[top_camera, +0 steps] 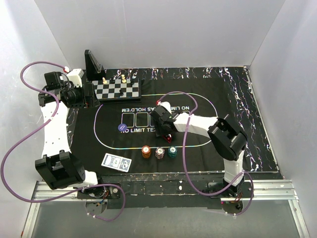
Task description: Distribute texas hold em gaming equipment
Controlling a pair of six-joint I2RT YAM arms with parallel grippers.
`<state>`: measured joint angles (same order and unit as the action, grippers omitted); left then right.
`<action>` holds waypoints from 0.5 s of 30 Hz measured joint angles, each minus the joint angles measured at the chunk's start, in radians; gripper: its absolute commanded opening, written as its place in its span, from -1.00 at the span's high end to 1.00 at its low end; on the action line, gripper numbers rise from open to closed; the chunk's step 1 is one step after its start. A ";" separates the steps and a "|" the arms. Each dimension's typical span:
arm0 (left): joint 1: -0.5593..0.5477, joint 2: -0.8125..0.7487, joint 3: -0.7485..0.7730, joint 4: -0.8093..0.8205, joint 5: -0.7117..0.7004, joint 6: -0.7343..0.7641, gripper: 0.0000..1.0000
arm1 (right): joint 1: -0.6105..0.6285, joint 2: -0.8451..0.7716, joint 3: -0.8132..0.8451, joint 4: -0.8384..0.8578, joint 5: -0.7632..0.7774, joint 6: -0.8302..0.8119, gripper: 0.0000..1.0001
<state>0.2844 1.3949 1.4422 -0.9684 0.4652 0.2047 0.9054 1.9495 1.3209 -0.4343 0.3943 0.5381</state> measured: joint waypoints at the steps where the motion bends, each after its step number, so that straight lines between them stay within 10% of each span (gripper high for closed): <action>1: 0.000 0.000 0.000 -0.001 0.000 0.000 -0.99 | 0.000 -0.019 -0.029 0.003 0.008 0.012 -0.49; 15: 0.001 0.000 0.020 -0.011 0.006 0.001 -0.99 | 0.000 -0.224 -0.278 -0.061 0.130 0.178 -0.50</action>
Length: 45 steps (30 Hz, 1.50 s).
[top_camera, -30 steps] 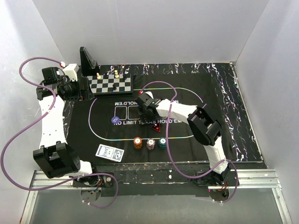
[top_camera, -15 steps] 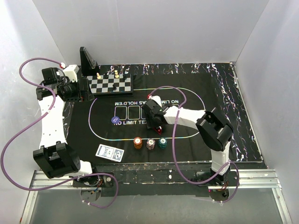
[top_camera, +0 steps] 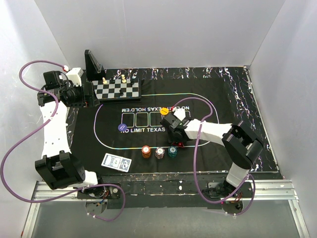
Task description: Distribute texas hold em gaming equipment
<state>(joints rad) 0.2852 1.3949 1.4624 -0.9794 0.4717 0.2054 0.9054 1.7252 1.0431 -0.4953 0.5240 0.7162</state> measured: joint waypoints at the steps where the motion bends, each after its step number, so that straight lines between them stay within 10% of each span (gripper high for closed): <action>1: 0.000 0.000 0.001 -0.002 0.000 0.000 -0.99 | 0.000 0.000 0.006 -0.018 0.005 -0.002 -0.50; 30: 0.001 0.006 0.058 -0.015 -0.007 0.003 -0.99 | 0.046 0.050 0.145 -0.026 -0.219 -0.099 -0.07; 45: 0.001 0.012 0.090 -0.015 -0.013 0.004 -0.99 | -0.001 -0.075 -0.079 0.016 -0.228 0.021 -0.04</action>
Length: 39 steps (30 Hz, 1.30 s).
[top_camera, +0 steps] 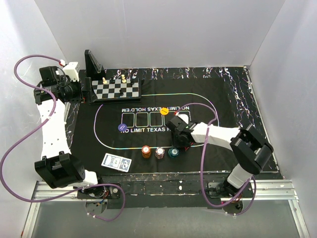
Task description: Distribute texas hold em gaming equipment
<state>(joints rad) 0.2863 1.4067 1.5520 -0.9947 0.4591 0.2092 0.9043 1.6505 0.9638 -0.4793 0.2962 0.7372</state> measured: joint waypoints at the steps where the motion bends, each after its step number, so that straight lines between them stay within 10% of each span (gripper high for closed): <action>1: 0.000 0.001 0.001 0.000 0.000 0.000 -0.99 | -0.011 -0.017 -0.018 -0.002 0.003 0.010 -0.04; 12: 0.000 0.012 0.001 0.000 0.000 0.000 -0.99 | -0.151 -0.091 -0.090 -0.063 0.027 0.040 -0.04; 19: 0.000 0.013 0.000 0.001 0.003 0.000 -0.99 | -0.178 -0.106 -0.063 -0.131 0.042 -0.005 -0.36; 28: 0.000 0.013 -0.106 0.020 0.039 0.001 -0.99 | -0.060 -0.137 0.320 -0.204 0.055 -0.138 -0.77; 39: 0.000 -0.035 -0.309 0.064 0.066 0.000 -0.26 | 0.211 0.063 0.583 -0.261 -0.086 -0.280 -0.82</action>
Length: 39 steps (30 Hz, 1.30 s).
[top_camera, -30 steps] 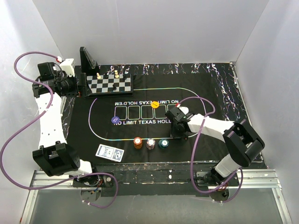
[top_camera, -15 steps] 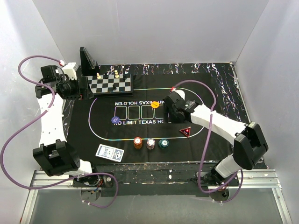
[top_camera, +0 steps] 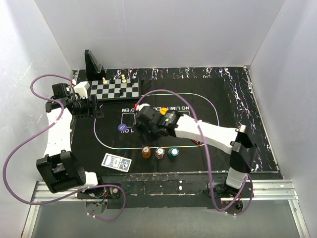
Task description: Distribute texas hold em gaming equipment
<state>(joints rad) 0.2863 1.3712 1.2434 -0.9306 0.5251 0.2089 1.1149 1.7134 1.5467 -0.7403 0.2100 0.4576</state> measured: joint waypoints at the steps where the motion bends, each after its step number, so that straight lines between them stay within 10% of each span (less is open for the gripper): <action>1: 0.000 -0.012 -0.013 0.003 0.002 0.000 -0.19 | 0.018 0.028 0.003 -0.008 -0.014 -0.005 -0.82; 4: 0.000 -0.050 -0.039 0.015 0.009 0.007 -0.21 | 0.055 0.098 0.009 -0.028 -0.045 -0.014 -0.84; 10: 0.000 -0.108 -0.053 0.024 0.014 0.026 -0.96 | 0.072 0.174 0.012 -0.046 -0.068 -0.017 -0.85; 39: 0.000 -0.116 -0.049 0.016 -0.014 0.037 -0.96 | 0.071 0.282 0.048 -0.015 -0.084 -0.016 0.16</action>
<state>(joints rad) 0.2863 1.2549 1.1946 -0.9146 0.5110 0.2459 1.1858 1.9953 1.5944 -0.7555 0.1265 0.4416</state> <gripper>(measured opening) 0.981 0.517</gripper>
